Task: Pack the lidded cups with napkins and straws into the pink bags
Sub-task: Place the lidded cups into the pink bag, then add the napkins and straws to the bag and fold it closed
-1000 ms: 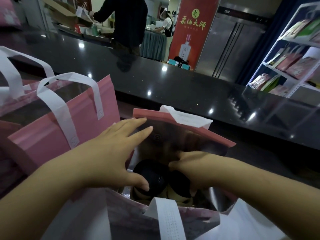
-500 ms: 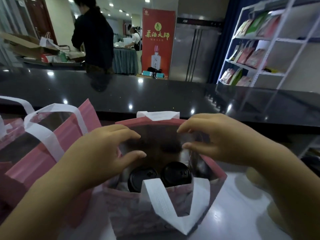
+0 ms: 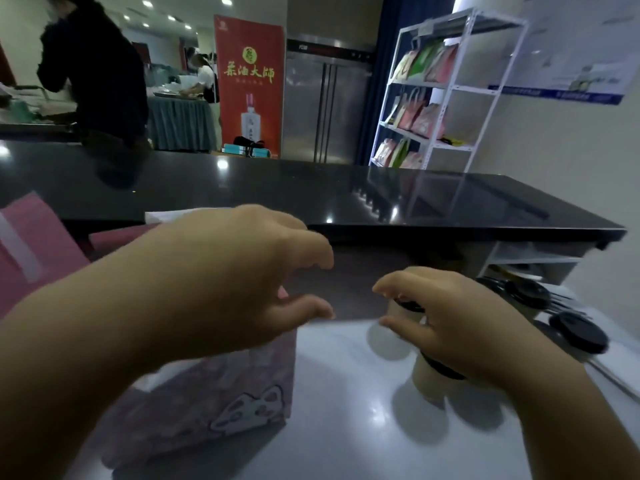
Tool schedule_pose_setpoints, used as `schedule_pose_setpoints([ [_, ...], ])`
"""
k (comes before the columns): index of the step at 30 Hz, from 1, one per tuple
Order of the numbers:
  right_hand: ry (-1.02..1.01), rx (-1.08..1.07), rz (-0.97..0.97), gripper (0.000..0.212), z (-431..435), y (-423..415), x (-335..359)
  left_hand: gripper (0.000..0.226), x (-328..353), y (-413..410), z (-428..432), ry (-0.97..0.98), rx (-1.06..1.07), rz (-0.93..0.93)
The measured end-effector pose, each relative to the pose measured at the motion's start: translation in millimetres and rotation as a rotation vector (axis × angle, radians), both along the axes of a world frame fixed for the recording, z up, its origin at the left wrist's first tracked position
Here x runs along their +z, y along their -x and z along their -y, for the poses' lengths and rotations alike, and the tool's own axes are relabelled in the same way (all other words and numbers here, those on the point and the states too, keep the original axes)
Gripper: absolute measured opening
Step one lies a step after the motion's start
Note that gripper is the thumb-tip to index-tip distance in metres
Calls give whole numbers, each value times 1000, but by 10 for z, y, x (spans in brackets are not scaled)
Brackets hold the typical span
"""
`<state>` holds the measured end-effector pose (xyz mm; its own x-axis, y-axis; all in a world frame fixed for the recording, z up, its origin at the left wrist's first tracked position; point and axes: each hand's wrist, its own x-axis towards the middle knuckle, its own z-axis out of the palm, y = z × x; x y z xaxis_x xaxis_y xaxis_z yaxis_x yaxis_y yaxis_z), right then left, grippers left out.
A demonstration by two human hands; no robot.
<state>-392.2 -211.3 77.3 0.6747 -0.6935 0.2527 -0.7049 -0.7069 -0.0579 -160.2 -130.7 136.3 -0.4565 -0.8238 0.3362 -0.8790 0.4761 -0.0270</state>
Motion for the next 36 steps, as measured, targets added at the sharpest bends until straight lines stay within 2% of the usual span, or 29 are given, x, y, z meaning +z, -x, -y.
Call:
schedule_pose_setpoints([
  [4,-89,-80,-98,37,-1,651,-130,64,-346,616,113,-97,13,79],
  [12,-274,-220,-232,37,103,2333,-488,42,-1172,2191,416,-210,33,13],
  [15,-365,-315,-256,48,167,2900,-630,41,-1368,2773,590,-253,-2,29],
  [24,-559,-576,-197,56,590,4187,-1144,48,-1954,4175,1328,-356,-126,-79],
  [32,-496,-761,-259,48,1287,5208,-1549,42,-2472,5319,2392,-417,-193,-87],
  [36,-407,-821,-202,44,1635,5579,-1727,36,-2618,5799,2816,-427,-216,-99],
])
